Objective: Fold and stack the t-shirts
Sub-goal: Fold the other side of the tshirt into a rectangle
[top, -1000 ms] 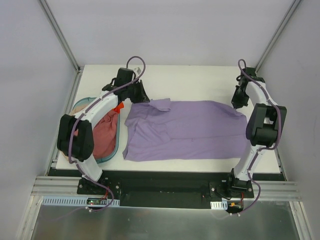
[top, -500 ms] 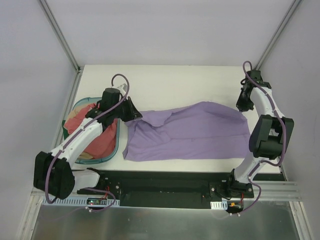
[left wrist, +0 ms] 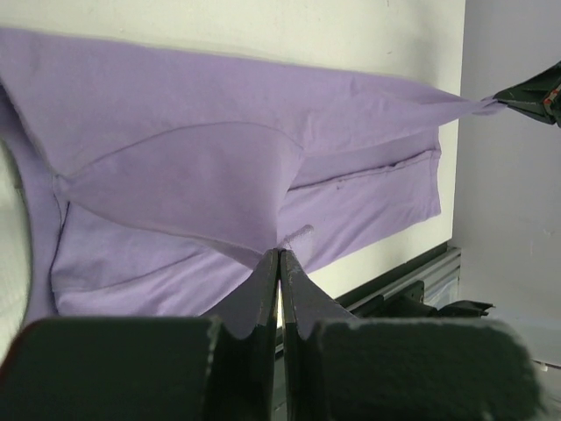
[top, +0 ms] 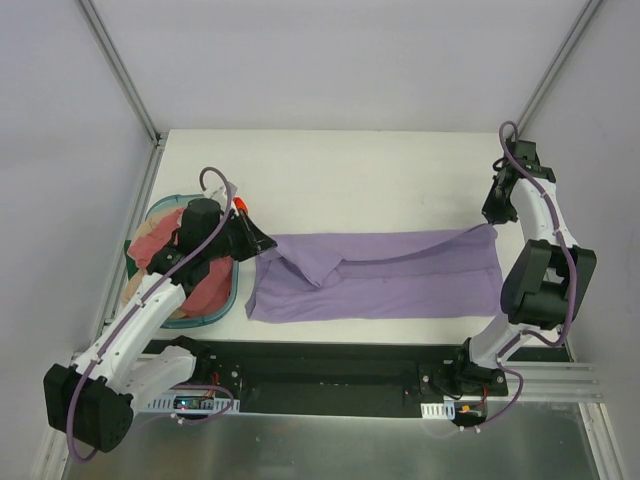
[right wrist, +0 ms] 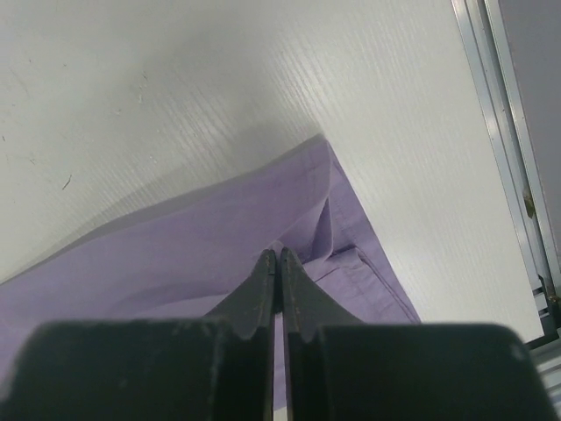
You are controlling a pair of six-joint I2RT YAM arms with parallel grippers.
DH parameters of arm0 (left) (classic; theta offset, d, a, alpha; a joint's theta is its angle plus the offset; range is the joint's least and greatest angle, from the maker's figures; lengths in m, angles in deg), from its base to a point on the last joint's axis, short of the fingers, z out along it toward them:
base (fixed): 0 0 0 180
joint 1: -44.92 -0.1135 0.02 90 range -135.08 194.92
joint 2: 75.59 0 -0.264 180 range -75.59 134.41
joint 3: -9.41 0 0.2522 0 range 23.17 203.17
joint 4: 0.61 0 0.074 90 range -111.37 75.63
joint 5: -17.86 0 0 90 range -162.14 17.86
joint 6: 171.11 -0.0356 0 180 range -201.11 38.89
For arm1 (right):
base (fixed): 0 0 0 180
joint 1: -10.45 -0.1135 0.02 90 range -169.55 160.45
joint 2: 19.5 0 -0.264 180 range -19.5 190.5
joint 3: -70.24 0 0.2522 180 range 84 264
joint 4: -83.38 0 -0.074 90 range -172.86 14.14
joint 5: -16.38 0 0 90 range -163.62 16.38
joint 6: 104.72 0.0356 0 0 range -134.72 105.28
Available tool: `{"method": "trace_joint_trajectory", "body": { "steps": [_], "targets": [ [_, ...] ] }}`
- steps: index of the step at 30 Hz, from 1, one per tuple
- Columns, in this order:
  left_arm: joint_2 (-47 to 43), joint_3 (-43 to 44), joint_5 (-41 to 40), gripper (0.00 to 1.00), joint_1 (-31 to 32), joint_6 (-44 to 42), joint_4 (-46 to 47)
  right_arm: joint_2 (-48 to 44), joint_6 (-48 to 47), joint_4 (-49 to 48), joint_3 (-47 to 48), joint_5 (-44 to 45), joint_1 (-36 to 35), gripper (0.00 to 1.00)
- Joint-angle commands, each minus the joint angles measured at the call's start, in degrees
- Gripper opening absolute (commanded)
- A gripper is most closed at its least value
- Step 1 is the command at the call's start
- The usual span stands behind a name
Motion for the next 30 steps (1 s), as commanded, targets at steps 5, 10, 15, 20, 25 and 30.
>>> {"method": "trace_joint_trajectory", "body": {
  "steps": [5,10,15,20,25,30],
  "targets": [
    [-6.62,-2.32,-1.89,0.00,0.47,1.71,-4.41,-3.85,-1.70,1.73,-0.26,-0.48,0.85,0.01],
    [-8.73,-6.27,-2.15,0.00,0.56,2.06,-6.08,-3.06,-1.70,1.73,-0.70,-0.66,0.94,0.01],
    [-10.66,-11.72,-3.29,0.00,0.56,1.53,-7.57,-1.92,-2.05,1.91,-2.36,0.40,0.94,0.01],
    [-11.10,-17.34,-1.45,0.00,0.64,1.88,-8.37,-1.57,-1.53,0.24,-5.88,3.47,0.94,0.09],
    [-12.15,-19.29,-8.29,0.31,0.73,3.29,-14.33,-1.21,0.24,0.15,-7.29,7.60,0.94,0.44],
    [-14.44,-14.11,-10.06,0.73,1.35,1.80,-16.90,-3.22,1.73,3.13,-5.01,9.54,0.59,0.72]
  ]
}}
